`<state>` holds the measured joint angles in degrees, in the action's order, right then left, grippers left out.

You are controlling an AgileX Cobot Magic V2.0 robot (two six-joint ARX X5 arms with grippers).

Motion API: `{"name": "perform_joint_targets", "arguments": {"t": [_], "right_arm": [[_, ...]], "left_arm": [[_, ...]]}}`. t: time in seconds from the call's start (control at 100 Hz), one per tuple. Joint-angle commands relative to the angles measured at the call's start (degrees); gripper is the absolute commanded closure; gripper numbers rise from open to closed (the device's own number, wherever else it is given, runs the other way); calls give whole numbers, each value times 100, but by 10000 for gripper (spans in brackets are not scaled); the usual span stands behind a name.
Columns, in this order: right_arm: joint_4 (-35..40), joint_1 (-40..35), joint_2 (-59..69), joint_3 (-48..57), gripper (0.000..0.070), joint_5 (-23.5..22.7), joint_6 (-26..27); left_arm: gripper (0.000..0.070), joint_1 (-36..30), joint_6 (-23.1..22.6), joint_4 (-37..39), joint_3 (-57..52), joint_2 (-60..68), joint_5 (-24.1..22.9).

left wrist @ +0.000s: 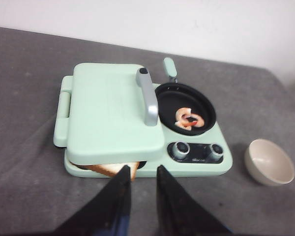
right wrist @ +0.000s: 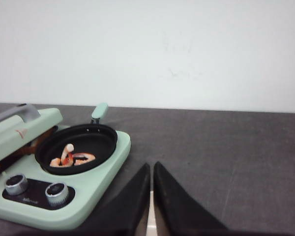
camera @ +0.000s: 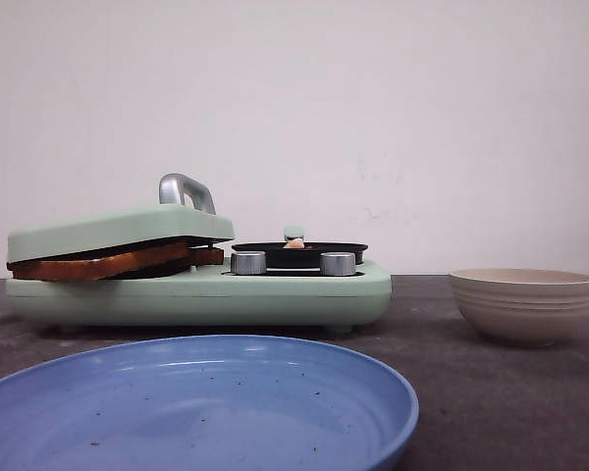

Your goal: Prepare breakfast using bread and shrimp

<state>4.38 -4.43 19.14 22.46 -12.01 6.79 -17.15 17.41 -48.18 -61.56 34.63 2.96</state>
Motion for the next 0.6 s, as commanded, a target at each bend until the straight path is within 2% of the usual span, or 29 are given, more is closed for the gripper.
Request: {"name": "perform_joint_targets", "arguments": {"t": [0.0, 0.59], "right_arm": [[-127, 0, 9, 48, 694, 2, 63], [-186, 0, 9, 48, 694, 2, 66]], "left_arm": [[700, -17, 142, 42, -98, 48, -2], [700, 11, 48, 0, -103, -111, -24]]}}
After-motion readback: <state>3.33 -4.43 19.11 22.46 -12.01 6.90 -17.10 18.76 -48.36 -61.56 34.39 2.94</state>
